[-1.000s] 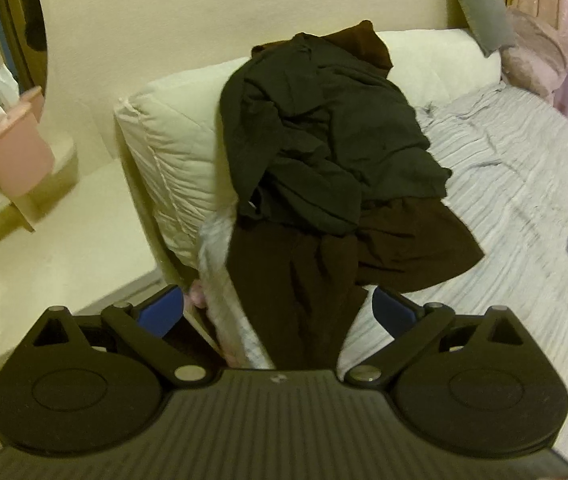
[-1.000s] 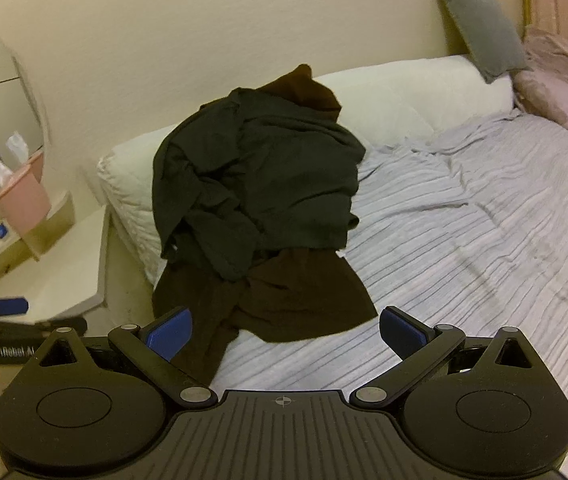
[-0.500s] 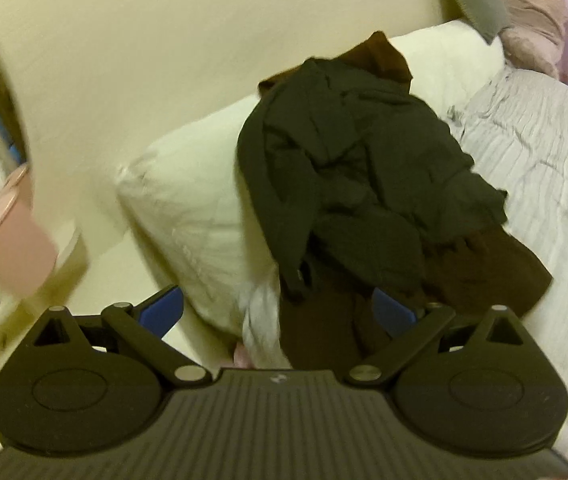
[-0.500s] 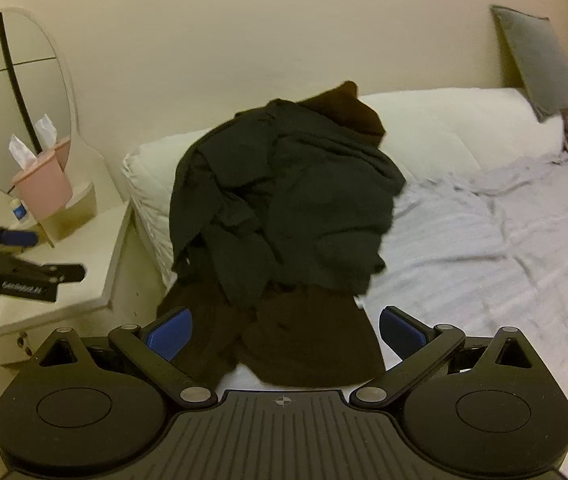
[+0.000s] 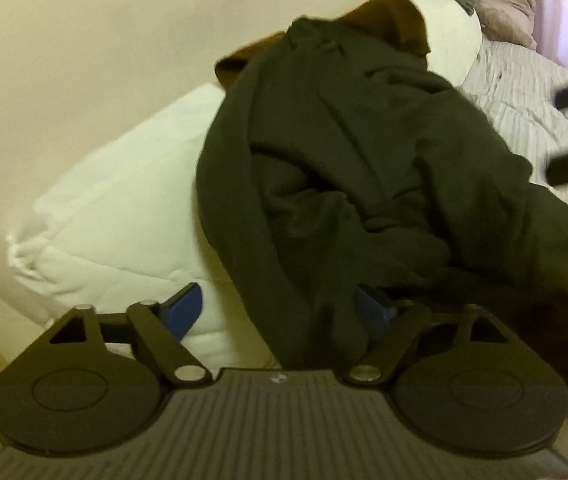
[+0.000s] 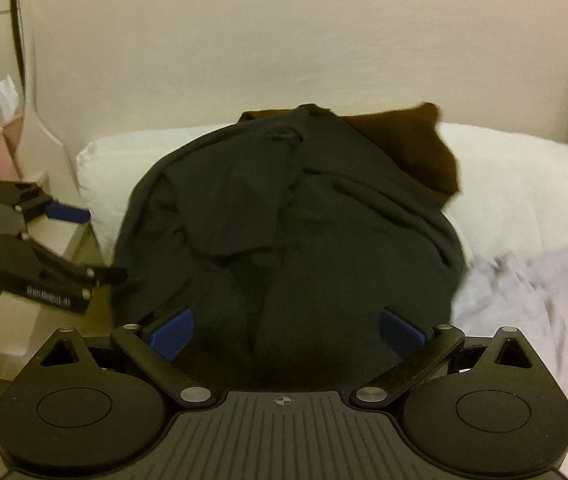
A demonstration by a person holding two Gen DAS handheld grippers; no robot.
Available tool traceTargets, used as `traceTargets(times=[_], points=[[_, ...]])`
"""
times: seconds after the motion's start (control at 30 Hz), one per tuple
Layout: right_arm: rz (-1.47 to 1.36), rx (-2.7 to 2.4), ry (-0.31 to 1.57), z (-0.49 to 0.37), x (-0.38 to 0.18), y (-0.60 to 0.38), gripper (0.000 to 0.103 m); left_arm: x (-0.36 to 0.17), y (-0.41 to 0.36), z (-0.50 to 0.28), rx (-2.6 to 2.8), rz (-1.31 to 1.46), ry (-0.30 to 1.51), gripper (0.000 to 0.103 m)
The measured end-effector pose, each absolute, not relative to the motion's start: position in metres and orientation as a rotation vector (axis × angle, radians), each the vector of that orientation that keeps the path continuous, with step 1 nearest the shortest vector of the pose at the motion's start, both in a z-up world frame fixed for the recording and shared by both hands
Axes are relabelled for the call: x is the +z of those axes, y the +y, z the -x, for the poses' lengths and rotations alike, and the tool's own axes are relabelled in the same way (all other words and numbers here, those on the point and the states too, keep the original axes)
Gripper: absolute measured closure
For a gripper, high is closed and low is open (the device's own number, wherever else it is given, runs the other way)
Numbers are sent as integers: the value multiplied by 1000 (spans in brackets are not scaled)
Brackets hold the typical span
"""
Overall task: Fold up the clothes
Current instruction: 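Grasp the black sweater with the left gripper while the right gripper grasps it too, then lift the black sweater off the pile with both grippers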
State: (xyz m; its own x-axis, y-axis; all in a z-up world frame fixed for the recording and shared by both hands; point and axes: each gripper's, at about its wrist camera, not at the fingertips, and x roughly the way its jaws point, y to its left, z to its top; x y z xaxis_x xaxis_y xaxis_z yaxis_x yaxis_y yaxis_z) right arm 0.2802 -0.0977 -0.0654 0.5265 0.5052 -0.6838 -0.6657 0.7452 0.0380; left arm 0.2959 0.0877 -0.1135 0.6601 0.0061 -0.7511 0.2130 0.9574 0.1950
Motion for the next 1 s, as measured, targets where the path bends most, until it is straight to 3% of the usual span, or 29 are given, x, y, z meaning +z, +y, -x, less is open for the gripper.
traceTargets(times=[0.2, 0.27, 0.3, 0.37, 0.47, 0.5, 0.77, 1.0], points=[[264, 775, 714, -343, -85, -43, 1, -138, 100, -310, -160, -203, 873, 59], [261, 781, 734, -363, -92, -26, 17, -139, 105, -310, -185, -169, 871, 70], [260, 784, 752, -371, -96, -20, 30, -138, 107, -309, -200, -161, 866, 74], [247, 780, 787, -382, -103, -12, 41, -134, 112, -308, -226, -154, 850, 92], [187, 779, 818, -384, -101, -19, 91, -119, 117, -299, -267, -148, 794, 95], [157, 777, 818, -381, -97, -28, 97, -113, 117, -294, -283, -149, 766, 95], [-90, 614, 610, -305, -11, -181, 98, -29, 53, -219, -549, -164, 526, 97], [-265, 309, 497, -185, 26, -383, 98, 3, -101, -125, -989, -231, 466, 97]])
